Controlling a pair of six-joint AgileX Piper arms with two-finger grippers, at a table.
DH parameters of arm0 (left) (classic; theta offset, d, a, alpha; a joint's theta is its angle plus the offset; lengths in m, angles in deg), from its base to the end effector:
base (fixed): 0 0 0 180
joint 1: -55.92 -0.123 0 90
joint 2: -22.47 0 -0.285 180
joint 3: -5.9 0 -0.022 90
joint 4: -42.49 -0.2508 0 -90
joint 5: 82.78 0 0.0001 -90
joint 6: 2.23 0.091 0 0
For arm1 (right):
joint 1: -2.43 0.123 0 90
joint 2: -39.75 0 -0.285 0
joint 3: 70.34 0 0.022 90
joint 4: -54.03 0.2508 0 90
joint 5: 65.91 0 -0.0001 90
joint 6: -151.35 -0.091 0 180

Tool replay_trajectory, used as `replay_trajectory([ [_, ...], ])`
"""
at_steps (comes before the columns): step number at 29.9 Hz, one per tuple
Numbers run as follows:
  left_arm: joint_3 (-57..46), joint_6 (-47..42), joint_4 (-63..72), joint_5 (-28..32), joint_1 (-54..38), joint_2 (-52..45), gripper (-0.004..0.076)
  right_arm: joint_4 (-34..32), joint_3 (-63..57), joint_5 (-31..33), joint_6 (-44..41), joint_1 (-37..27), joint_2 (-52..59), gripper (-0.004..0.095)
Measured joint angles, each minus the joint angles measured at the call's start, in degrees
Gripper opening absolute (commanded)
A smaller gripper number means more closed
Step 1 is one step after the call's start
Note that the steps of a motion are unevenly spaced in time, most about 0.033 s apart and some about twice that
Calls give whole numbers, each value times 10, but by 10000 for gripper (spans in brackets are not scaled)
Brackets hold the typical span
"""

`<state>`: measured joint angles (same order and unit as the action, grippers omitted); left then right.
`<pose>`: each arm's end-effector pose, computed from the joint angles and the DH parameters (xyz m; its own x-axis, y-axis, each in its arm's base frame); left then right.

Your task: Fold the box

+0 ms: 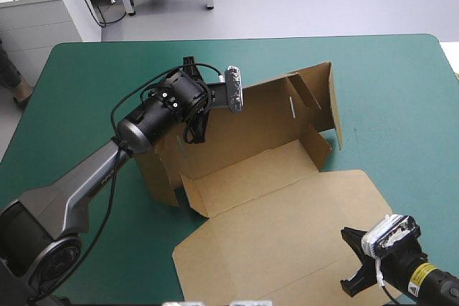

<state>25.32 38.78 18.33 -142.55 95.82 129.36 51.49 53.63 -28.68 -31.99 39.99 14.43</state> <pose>0.3131 -0.2198 0.3591 -0.0133 0.9942 -0.1068 0.7688 0.0784 0.6347 0.0545 0.0388 0.2608 -0.3924 -0.2727 -0.8784 -0.5818 0.8133 0.0074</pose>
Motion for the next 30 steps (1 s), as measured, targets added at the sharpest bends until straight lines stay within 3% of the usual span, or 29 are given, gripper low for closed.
replay_trajectory([
  [14, -223, -11, -86, 177, 7, -133, -8, 1, 0, 0, 0, 0, 0, -19],
  [19, -247, -47, -120, 177, 36, -153, -8, -1, 0, -3, 0, 0, 0, -19],
  [24, -283, -147, -234, 163, 110, -164, -8, -24, 0, -23, -7, 0, 0, -17],
  [27, -317, -216, -331, 160, 142, -167, -8, -67, 0, -32, -51, 0, 0, -16],
  [30, -349, -275, -394, 170, 149, -167, -8, -145, 0, -33, -152, 0, 0, -1],
])
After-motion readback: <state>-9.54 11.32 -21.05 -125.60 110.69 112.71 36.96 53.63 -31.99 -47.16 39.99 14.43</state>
